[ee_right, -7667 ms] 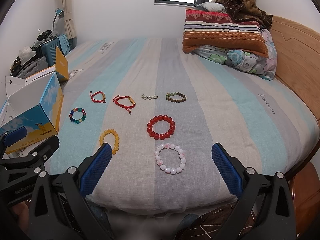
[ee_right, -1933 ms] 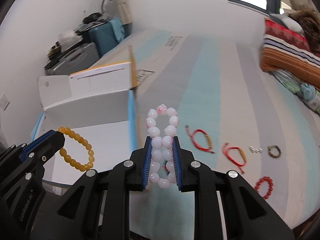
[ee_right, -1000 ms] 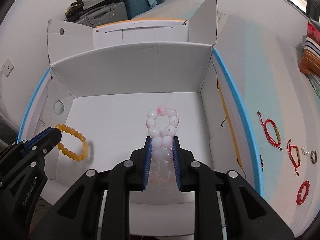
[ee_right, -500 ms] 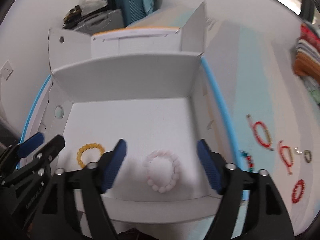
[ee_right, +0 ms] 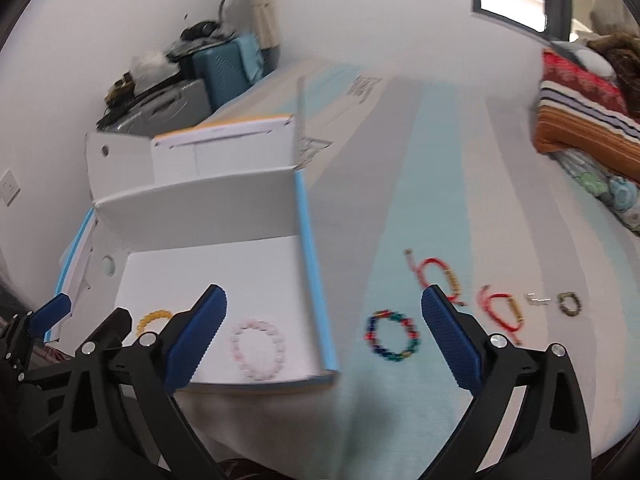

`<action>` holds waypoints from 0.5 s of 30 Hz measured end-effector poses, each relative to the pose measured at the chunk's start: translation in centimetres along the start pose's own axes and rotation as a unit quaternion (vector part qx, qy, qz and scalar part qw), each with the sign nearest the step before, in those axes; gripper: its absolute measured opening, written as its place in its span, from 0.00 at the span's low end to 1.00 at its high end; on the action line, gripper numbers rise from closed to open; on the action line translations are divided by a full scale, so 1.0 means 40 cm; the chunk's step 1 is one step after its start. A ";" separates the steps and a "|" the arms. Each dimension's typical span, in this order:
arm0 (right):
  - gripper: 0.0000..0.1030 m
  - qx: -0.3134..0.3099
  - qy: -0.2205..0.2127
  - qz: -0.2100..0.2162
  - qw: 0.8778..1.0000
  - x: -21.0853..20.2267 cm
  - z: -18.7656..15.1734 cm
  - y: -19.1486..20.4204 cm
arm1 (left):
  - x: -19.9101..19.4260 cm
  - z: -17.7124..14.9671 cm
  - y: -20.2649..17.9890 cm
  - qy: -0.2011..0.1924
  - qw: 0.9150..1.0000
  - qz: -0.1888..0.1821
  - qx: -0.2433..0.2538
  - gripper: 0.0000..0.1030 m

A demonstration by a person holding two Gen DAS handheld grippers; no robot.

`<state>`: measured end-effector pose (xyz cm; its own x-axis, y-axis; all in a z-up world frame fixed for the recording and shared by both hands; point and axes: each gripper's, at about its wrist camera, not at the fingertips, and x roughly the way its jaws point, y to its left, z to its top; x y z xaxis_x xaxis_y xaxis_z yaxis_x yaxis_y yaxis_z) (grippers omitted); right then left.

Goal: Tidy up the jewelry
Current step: 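Open both tools to drop the bracelets into the white box, then move both tools back over the remaining bracelets on the bed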

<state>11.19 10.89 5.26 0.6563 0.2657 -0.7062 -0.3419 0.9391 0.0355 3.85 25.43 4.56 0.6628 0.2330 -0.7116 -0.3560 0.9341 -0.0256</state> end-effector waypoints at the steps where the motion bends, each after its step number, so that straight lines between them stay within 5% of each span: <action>1: 0.91 0.005 -0.007 -0.006 1.000 -0.014 -0.003 -0.027 | -0.002 0.000 -0.013 -0.001 1.000 -0.003 0.003 0.91; 15: 0.91 0.021 -0.044 -0.008 0.999 -0.122 -0.069 -0.301 | -0.049 -0.015 -0.294 -0.031 0.994 -0.071 0.073 0.94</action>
<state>10.26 -2.30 6.32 0.7183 0.2677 -0.6421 -0.3037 0.9511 0.0568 6.34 13.83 5.86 0.7410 0.1071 -0.6629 -0.1587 0.9872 -0.0179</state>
